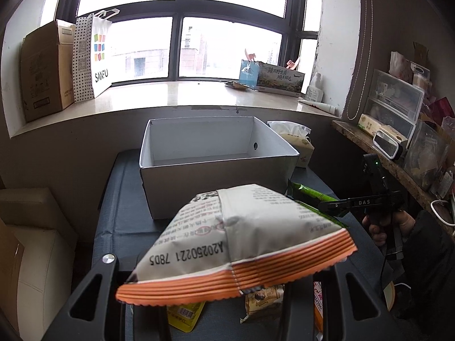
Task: Organize snacks
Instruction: 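Carry the chip bag and green wafer packs into the white box and release both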
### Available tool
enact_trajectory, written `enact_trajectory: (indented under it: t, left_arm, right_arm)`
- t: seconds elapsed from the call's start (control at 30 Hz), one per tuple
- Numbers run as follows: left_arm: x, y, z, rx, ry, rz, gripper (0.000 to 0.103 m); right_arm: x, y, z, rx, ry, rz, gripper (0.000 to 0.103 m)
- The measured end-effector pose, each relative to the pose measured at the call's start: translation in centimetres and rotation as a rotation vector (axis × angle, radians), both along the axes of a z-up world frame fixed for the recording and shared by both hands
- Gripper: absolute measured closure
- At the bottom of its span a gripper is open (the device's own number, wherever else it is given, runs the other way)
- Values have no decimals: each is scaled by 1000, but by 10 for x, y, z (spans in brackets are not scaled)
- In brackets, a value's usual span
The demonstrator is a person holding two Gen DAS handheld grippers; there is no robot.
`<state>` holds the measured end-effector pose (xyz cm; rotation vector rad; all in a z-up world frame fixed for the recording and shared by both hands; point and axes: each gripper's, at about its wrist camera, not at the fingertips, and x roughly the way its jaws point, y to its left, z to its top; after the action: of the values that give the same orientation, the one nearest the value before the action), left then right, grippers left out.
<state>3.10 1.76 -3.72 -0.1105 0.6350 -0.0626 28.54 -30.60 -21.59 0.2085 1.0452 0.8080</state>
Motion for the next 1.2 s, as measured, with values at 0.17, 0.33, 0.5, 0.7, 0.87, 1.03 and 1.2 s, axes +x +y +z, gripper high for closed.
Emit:
enact_trajectory:
  t: [0.17, 0.33, 0.5, 0.7, 0.87, 1.03, 1.2]
  left_arm:
    - [-1, 5, 1, -5, -4, 16, 59]
    - [8, 9, 8, 9, -19, 27, 59]
    - [42, 12, 27, 33, -62, 27, 59]
    - [112, 20, 44, 14, -83, 54, 60]
    - [179, 36, 39, 24, -36, 107, 63]
    - [226, 45, 28, 52, 23, 158, 64]
    - [252, 51, 12, 65, 106, 182, 48]
  right_arm:
    - [-34, -4, 29, 45, -69, -7, 35]
    - [-66, -4, 78, 89, -189, -65, 35]
    - [-68, 23, 131, 98, -285, -125, 35]
    - [-26, 87, 161, 90, -330, -157, 35]
    - [38, 138, 148, 61, -234, -177, 35]
    - [72, 163, 135, 6, -187, -201, 35]
    - [89, 179, 124, -35, -148, -190, 8]
